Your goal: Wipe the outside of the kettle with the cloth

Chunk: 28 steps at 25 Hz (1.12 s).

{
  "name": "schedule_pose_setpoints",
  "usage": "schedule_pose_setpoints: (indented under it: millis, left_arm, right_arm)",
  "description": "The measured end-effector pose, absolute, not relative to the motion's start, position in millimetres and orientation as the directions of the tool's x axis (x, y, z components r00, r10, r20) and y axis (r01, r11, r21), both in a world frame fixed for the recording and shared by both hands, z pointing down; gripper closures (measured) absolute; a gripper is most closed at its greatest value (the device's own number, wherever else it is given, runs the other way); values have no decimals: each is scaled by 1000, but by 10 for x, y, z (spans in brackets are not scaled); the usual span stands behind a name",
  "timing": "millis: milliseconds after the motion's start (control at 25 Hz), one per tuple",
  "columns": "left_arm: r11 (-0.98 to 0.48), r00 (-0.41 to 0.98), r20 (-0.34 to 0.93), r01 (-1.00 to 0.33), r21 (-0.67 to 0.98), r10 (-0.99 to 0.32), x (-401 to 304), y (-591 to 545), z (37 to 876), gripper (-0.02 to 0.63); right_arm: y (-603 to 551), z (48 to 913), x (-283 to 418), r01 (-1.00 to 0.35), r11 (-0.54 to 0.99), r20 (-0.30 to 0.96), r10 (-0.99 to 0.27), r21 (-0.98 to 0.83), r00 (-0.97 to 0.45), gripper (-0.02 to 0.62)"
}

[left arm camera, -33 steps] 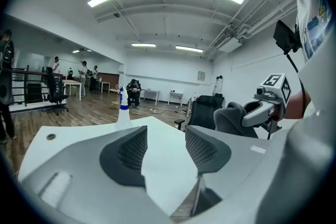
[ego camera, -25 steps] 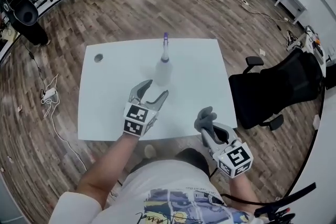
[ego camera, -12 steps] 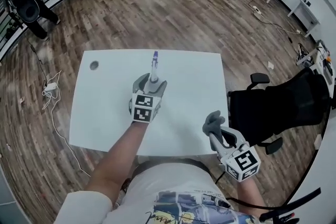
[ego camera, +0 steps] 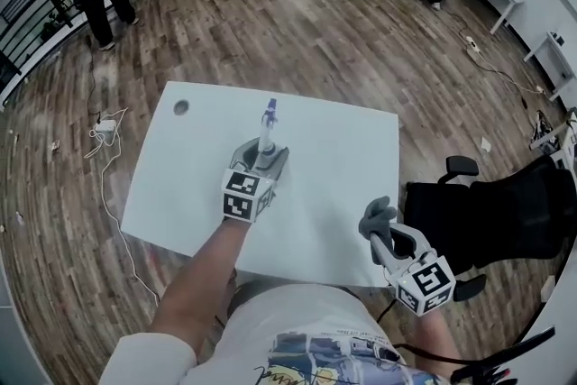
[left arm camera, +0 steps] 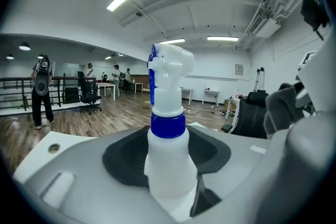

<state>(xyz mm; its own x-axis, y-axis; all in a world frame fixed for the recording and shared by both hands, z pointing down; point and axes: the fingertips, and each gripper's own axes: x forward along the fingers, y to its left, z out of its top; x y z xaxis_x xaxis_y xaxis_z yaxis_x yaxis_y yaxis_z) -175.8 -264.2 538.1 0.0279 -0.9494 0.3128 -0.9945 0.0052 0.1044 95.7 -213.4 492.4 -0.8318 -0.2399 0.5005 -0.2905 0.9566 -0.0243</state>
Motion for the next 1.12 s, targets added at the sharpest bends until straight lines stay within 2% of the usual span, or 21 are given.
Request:
schedule_pose_setpoints:
  millis: [280,600,880,1120]
  left_arm:
    - [-126,177,234,-968,218,-956,-1560,-2002,4525,394]
    - [-263,316,208,-933,247,-926,-1254,-1593,4017,394]
    - [-348,396,121,-889,297,-910,-1156,-1457,3821,394]
    - [-350,385,51,-880,320,-921,-1340,-1193,3649,396]
  right_arm:
    - [-1958,4468,254,-99,995,401,-89,-5,-912,515]
    - [-1706,3778,-624,117,992,239,105,36,-965,515]
    - [-1513,3602,-936,200,980,176,194,16,-965,515]
    - [-1209,3684,-1026,215,977,155,211,8,-965,515]
